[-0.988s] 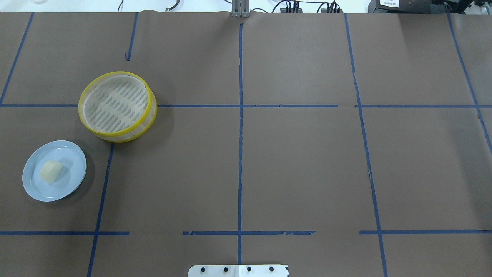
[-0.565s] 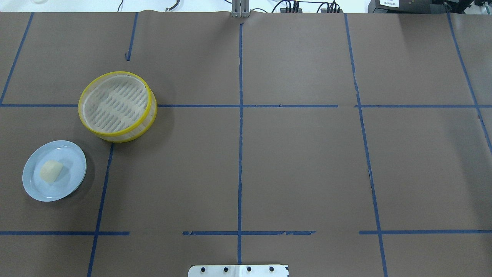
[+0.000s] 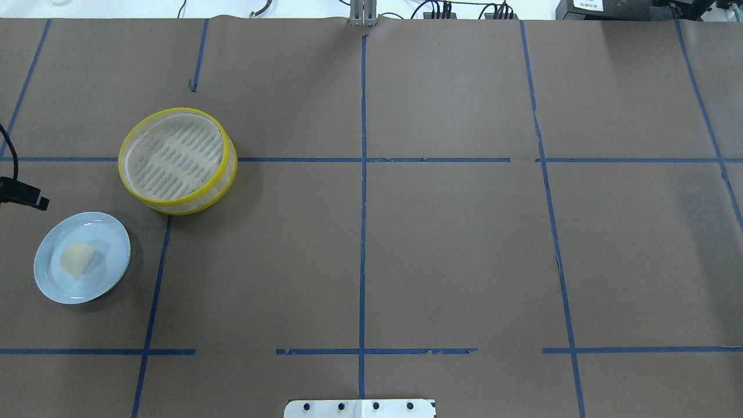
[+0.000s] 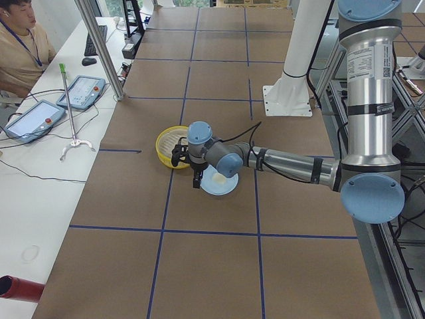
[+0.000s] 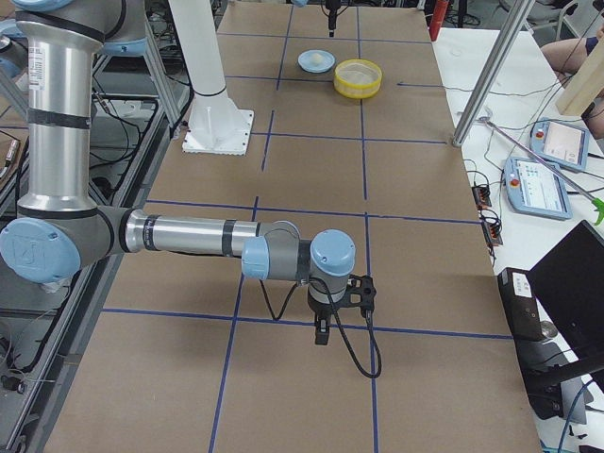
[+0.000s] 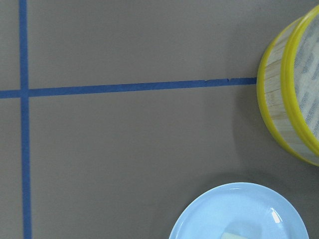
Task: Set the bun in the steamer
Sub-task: 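Move the left gripper down over the bun on the blue plate and grasp it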
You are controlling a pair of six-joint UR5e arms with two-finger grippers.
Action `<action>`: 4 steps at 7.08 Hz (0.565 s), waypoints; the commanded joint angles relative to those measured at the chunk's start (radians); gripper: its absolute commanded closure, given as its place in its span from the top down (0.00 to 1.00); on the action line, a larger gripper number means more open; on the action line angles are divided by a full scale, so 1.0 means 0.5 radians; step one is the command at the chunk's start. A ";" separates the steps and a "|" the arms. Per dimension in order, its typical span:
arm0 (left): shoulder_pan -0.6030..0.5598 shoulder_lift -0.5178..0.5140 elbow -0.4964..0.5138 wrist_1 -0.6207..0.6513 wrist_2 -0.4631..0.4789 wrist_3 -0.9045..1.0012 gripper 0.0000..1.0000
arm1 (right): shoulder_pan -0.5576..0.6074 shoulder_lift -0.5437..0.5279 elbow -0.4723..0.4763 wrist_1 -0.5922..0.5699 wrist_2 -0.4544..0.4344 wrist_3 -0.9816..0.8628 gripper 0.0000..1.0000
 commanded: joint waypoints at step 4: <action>0.506 -0.002 0.026 -0.033 0.286 -0.173 1.00 | 0.000 0.000 0.000 0.000 0.000 0.000 1.00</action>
